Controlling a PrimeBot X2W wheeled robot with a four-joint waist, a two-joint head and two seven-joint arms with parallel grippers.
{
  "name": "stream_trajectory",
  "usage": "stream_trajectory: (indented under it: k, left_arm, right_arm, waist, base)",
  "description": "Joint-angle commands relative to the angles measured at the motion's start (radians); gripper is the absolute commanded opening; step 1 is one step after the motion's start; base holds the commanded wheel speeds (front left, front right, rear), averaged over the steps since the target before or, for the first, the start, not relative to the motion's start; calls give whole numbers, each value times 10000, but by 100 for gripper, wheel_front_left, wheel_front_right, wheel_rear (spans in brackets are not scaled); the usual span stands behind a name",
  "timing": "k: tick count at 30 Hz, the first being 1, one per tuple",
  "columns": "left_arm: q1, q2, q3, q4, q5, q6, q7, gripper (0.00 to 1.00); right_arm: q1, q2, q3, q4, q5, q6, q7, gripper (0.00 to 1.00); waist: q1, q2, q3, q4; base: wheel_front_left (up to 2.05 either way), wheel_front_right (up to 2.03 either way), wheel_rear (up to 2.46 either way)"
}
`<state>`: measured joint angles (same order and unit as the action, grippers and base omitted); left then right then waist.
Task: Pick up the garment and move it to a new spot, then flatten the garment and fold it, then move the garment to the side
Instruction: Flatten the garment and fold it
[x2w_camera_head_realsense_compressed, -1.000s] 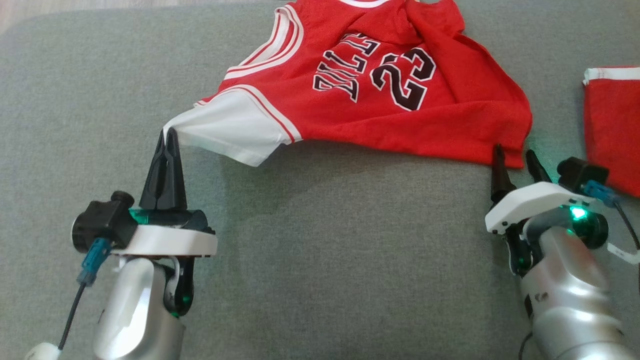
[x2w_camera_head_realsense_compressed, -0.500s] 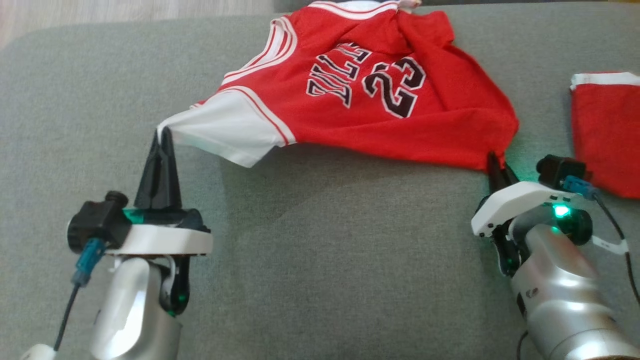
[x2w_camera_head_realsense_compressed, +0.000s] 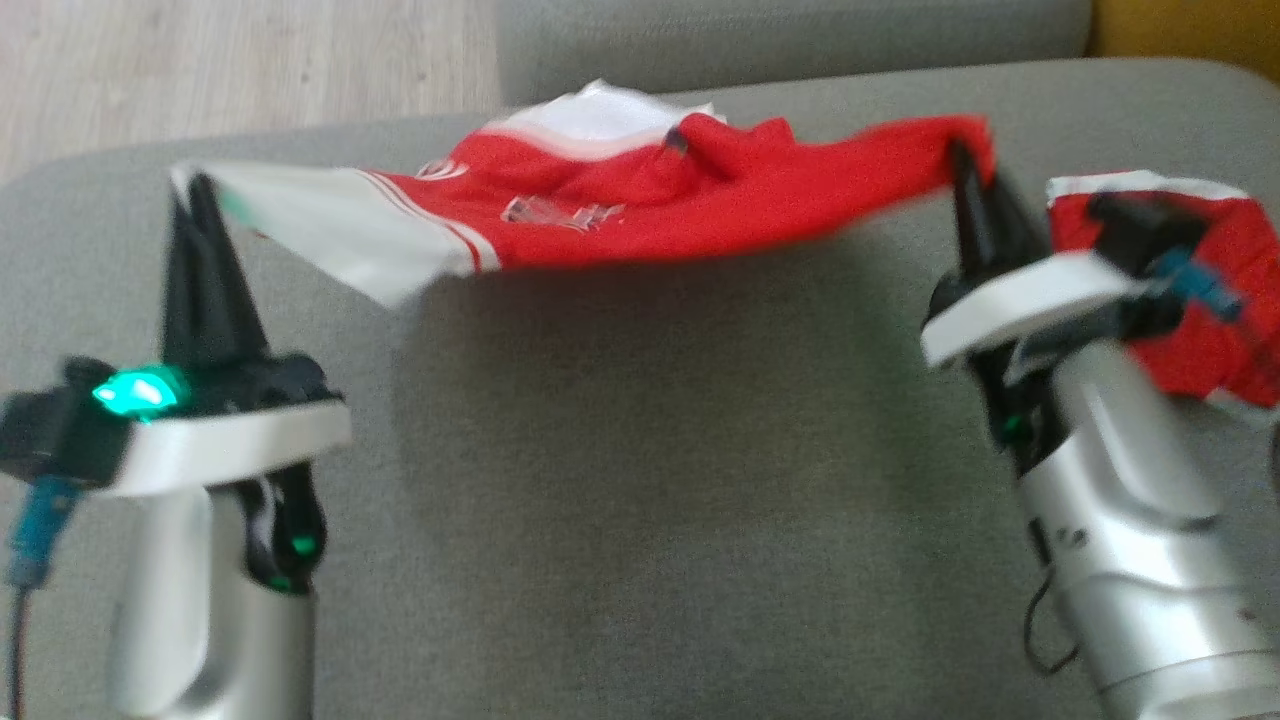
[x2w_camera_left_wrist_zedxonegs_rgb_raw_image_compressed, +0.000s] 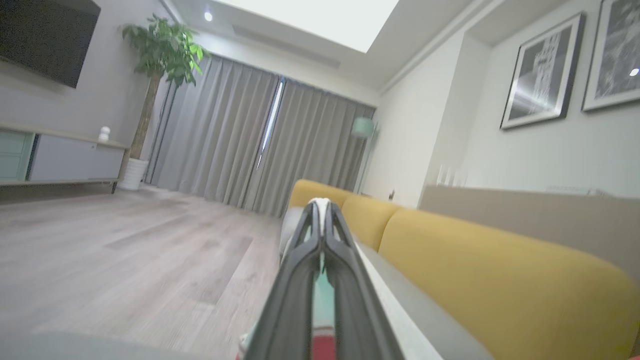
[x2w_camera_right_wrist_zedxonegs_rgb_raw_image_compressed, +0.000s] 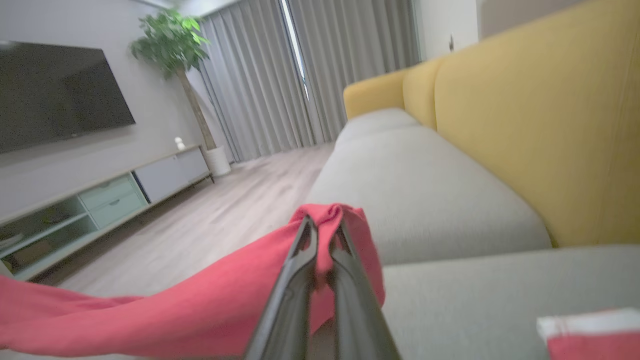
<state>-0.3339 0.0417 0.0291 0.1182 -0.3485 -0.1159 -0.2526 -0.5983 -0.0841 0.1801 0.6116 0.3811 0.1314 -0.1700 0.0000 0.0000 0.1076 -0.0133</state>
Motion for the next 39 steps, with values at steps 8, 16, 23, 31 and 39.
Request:
stream_trajectory:
  k: [8,16,23,31,39]
  left_arm:
    - [-2498,254,610,-3020,-1131,-21,328,0]
    - [-3453,334,750,-5337,-1689,446,1490,0]
    - [-3490,498,836,-6561,-2147,966,2783,0]
    - [-4102,1021,1102,-4391,-2509,977,3494,0]
    - [-7569,2231,960,532,-1900,273,2271,0]
  right_arm:
    - [-857,-1162,98,-5322,360,-7,1683,0]
    - [-1091,-1224,-327,-8122,-35,-7,2752,0]
    - [-416,-618,-853,-9840,-631,-7,4020,0]
    - [-553,-380,-1058,-8765,-961,-7,4363,0]
    - [-4306,-1154,-444,-3926,-1263,-7,2789,0]
  waist:
    - [0,0,-769,-279]
    - [0,0,-1021,-362]
    - [0,0,-812,-371]
    - [0,0,593,-393]
    - [0,0,2601,-132]
  base:
    - [0,0,0]
    - [0,0,0]
    - [0,0,0]
    - [0,0,0]
    - [0,0,0]
